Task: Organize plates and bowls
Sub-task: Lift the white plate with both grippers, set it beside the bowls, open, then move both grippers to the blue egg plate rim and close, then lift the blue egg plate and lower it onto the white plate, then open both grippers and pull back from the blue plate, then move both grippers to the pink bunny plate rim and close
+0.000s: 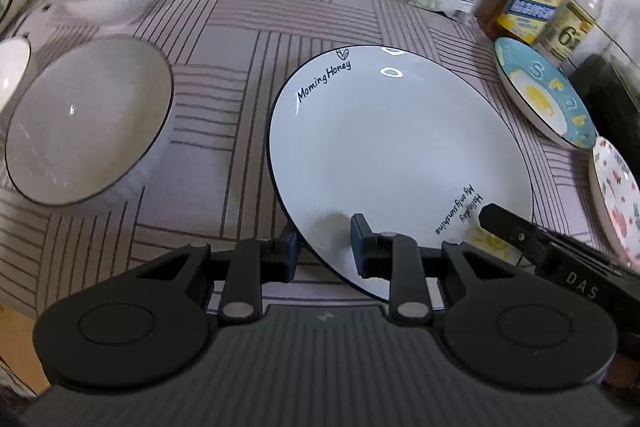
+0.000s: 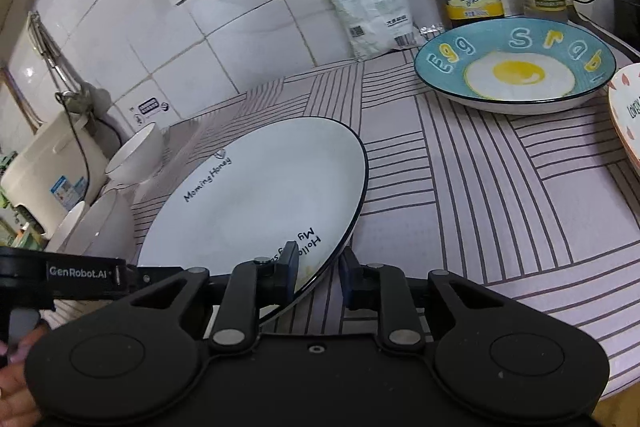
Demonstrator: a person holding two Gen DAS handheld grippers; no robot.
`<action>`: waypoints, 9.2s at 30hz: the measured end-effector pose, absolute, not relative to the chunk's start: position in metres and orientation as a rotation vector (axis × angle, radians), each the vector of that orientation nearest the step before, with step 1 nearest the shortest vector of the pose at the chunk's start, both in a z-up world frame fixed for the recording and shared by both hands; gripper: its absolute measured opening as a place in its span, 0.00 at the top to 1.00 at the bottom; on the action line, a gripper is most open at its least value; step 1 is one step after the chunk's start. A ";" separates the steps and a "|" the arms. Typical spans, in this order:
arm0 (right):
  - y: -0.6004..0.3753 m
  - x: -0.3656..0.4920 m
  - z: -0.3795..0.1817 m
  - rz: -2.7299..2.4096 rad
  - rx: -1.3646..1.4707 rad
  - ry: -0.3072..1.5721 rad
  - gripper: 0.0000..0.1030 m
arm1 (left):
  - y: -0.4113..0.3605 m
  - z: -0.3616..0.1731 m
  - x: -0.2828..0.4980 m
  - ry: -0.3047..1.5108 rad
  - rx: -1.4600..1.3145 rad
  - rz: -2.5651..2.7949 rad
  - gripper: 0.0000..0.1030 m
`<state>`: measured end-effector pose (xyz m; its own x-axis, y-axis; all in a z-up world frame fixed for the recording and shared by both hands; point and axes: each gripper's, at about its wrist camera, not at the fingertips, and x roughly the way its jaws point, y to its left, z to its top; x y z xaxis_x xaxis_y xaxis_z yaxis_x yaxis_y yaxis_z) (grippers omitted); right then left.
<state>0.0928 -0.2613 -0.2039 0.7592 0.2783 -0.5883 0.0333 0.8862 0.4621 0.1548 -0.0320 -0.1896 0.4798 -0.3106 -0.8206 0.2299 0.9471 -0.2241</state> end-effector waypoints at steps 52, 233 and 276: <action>-0.278 0.242 -0.202 0.111 0.477 0.700 0.72 | -0.057 -0.186 0.301 1.174 -0.174 -0.228 0.61; -0.260 0.261 -0.168 0.033 0.120 0.802 0.72 | -0.076 -0.164 0.349 1.119 0.129 -0.094 0.71; -0.336 0.055 -0.104 0.034 0.229 0.571 0.58 | -0.103 -0.058 0.200 1.035 0.176 -0.418 0.46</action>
